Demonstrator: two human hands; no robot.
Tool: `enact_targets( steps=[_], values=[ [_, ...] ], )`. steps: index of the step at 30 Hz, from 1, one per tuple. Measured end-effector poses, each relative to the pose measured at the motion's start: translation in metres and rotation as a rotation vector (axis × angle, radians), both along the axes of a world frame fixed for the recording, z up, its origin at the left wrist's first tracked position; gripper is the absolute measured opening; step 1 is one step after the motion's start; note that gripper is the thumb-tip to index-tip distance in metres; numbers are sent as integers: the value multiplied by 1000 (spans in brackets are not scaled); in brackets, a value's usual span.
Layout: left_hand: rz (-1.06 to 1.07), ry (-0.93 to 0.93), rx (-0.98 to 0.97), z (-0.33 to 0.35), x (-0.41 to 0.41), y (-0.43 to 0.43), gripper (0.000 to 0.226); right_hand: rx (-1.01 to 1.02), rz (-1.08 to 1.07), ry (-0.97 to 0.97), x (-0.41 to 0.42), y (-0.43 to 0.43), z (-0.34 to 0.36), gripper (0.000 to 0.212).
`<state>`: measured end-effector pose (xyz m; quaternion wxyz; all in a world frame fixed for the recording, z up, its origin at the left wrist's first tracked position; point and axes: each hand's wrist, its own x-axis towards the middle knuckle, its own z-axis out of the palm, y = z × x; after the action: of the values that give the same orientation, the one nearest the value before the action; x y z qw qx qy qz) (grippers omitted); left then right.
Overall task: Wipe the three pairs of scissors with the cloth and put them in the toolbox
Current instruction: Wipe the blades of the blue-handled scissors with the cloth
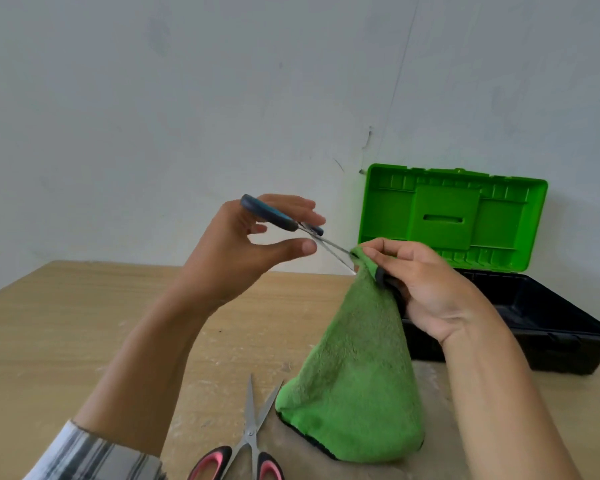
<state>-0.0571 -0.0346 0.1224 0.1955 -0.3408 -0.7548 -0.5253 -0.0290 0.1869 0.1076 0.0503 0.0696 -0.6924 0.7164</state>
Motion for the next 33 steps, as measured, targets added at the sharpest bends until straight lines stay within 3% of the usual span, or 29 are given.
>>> enact_targets(
  steps=[7,13,20,23,26,30,33],
  values=[
    [24,-60,51,-6,-4,2,8,-12,9,-60,-5,-10,-5,8],
    [84,-235,69,-10,-8,3,4,200,-310,-9,-12,4,-11,13],
    [9,-411,-66,-9,-10,-2,13,-36,-604,354,-5,11,4,9],
    [-24,-439,-174,-9,-7,-1,16,64,-700,575,0,5,8,9],
    [-28,-436,-233,-9,-5,1,16,259,-616,674,2,2,8,5],
    [-13,-403,-240,-7,-3,1,12,553,-303,572,3,-2,6,4],
    [11,-378,-235,-6,-2,0,12,688,-237,556,5,-3,5,4]
  ],
)
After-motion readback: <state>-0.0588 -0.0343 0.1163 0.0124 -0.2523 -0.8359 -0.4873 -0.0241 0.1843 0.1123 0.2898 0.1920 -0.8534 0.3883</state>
